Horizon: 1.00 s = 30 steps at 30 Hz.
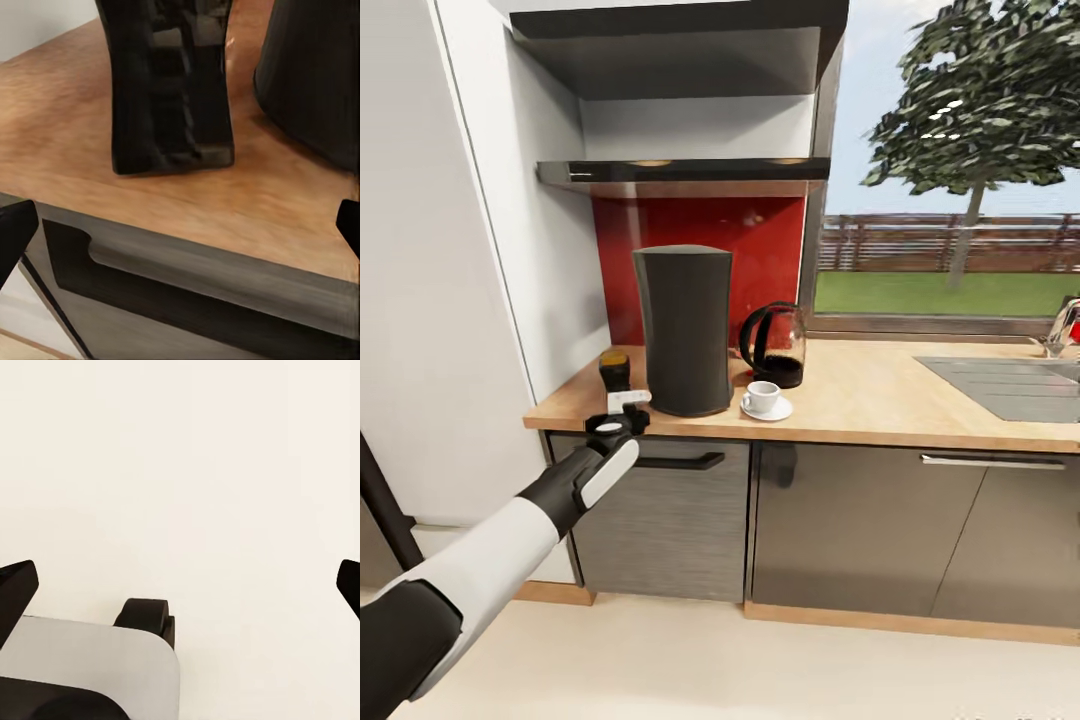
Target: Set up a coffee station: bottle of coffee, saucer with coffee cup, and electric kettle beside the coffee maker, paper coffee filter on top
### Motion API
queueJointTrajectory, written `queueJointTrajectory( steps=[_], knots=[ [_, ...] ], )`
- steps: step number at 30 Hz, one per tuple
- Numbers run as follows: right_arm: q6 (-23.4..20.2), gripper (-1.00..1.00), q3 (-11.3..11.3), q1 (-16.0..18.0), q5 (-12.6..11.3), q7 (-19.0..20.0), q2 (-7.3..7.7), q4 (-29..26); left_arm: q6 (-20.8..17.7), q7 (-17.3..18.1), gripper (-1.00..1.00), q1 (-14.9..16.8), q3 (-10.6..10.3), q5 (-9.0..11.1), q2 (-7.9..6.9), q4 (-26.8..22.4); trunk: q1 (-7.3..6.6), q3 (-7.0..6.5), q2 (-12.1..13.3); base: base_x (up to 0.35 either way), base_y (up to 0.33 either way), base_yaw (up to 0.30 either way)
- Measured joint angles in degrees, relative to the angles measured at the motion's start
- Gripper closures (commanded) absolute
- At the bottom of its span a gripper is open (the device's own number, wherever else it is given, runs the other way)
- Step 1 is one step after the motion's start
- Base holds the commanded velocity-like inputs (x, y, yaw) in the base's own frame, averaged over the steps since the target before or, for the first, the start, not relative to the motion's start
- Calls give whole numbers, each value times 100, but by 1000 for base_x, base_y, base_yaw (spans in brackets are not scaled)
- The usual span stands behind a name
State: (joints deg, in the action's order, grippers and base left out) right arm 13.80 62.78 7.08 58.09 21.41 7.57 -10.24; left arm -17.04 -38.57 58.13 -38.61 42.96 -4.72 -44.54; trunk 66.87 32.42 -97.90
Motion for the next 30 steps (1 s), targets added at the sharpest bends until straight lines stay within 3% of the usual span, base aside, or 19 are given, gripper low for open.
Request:
queueJointTrajectory(
  steps=[30],
  knots=[
    [1,-100,0,-2,-1,1,-8,-1,136,10,-100,-112,-60,9,39,13,0,0,0,0,0,-266]
  ],
)
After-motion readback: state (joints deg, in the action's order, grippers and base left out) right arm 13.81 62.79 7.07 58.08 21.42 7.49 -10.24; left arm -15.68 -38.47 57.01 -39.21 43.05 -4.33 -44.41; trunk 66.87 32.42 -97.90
